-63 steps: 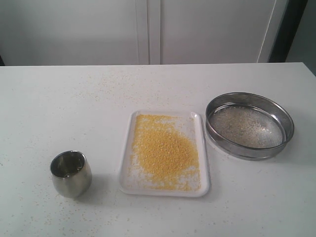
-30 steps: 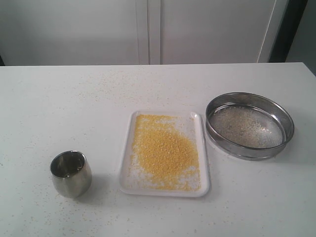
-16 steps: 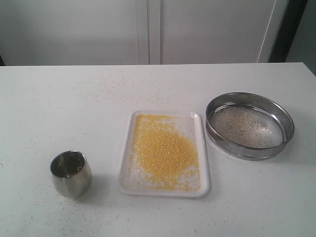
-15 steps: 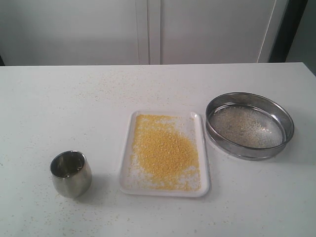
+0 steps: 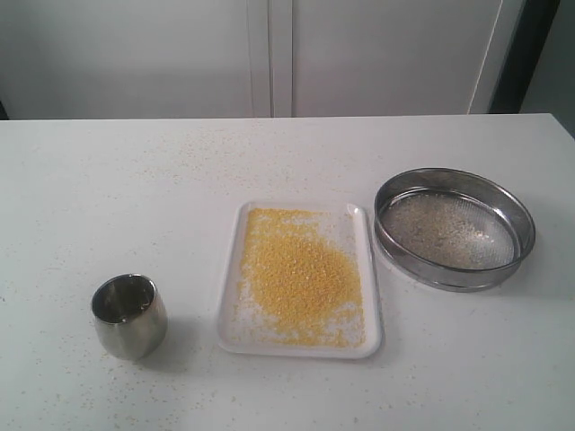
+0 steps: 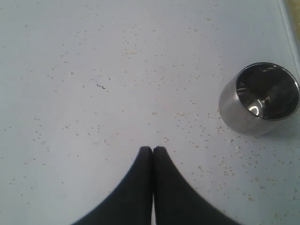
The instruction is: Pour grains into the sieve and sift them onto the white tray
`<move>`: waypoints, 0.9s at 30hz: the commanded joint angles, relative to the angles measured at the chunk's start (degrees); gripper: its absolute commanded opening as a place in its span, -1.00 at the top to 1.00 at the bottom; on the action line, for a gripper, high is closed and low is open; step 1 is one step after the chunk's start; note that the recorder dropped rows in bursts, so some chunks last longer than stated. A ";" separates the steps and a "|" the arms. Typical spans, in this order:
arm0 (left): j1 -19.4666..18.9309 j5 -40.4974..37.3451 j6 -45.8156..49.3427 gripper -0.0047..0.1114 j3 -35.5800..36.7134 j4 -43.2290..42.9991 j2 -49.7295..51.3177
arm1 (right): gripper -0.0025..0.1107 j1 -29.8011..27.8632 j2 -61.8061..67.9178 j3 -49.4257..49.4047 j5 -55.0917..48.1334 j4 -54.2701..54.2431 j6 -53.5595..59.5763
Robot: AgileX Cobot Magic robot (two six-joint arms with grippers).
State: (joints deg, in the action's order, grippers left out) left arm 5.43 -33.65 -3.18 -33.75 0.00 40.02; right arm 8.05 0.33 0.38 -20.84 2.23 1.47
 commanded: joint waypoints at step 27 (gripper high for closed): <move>-3.94 -1.82 4.03 0.92 0.08 3.01 -5.23 | 0.96 0.22 -0.33 -0.38 0.81 0.33 -0.19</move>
State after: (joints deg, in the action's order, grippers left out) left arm 2.80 -33.94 1.42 -33.75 2.02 36.77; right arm 8.05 0.33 0.38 -20.84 2.23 1.47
